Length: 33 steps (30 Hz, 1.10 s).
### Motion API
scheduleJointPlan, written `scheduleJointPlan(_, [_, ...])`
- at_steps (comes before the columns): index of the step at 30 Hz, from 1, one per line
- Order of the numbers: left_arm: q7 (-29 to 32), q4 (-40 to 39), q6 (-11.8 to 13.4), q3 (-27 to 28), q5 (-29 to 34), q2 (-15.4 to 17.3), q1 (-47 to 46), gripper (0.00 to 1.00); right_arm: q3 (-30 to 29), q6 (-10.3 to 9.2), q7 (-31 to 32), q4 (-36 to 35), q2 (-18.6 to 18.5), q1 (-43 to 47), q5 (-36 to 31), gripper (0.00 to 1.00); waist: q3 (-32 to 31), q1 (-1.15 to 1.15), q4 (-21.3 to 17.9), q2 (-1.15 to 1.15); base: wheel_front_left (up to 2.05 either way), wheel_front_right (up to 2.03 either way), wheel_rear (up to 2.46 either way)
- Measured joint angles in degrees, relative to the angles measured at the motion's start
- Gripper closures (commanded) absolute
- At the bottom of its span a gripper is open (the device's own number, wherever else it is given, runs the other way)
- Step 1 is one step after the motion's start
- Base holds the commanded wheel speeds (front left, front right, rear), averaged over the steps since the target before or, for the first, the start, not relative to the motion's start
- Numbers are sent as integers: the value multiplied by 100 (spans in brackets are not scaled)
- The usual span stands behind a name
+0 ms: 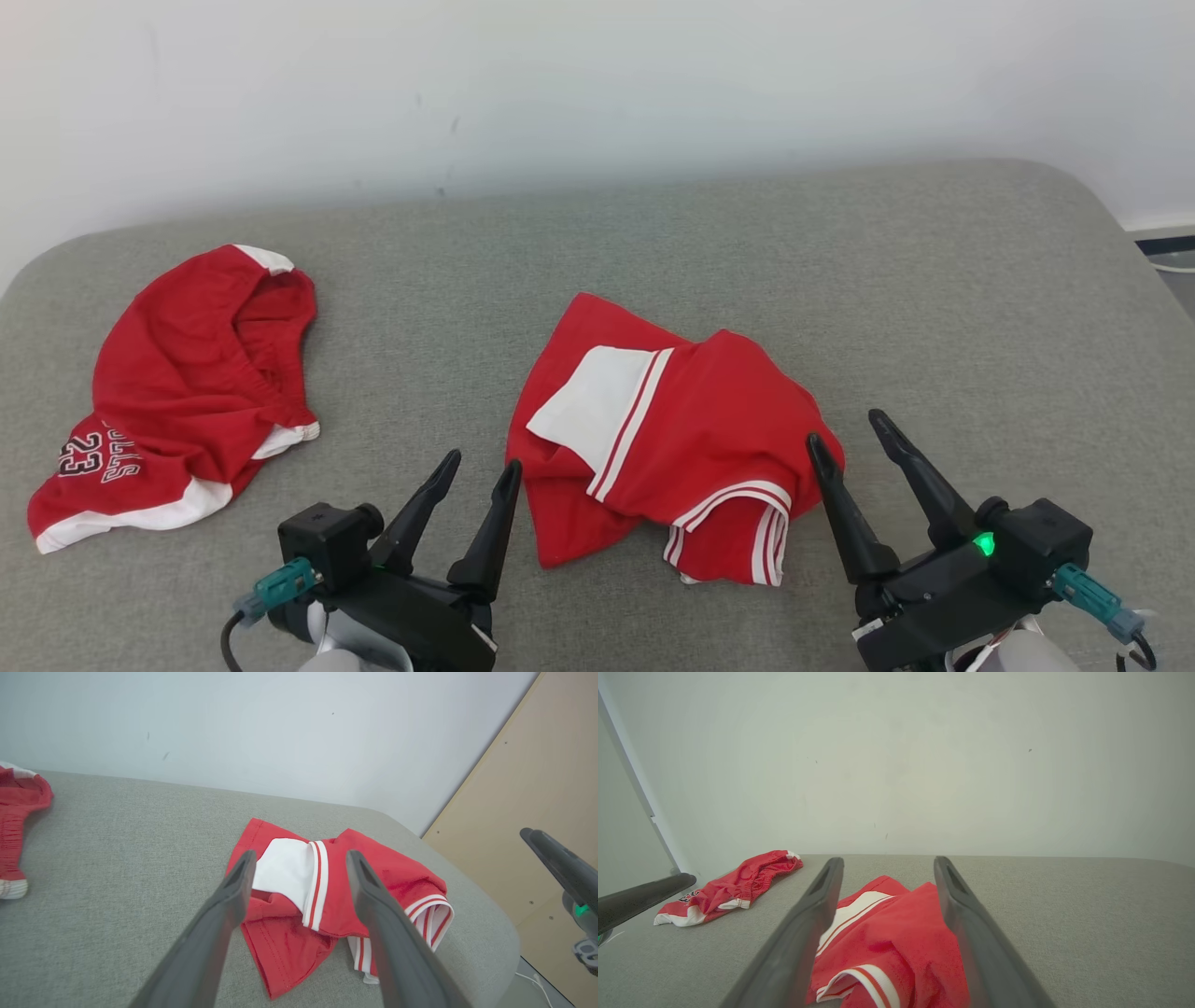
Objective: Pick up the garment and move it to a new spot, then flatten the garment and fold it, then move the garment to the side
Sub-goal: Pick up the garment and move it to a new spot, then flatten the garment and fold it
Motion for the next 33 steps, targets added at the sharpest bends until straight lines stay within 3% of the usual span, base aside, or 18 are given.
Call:
scheduleJointPlan(9, [-30,-342,67,81,3,-45,67,0,336,0,4,141,-149,-149,-1,0,13,0,215,0,0,0,0])
scheduleJointPlan(15, [-30,-485,100,121,14,-46,162,0,1127,1,268,288,-254,-487,-170,0,89,0,310,0,0,0,0])
scheduleJointPlan(24, [-31,-550,104,180,20,-118,154,0,1723,2,1079,1090,-281,-1618,-474,0,203,0,478,0,0,0,0])
scheduleJointPlan(33, [-32,-552,94,176,19,-305,68,0,2320,7,1796,2106,-271,-2751,-321,0,287,0,810,0,0,0,0])
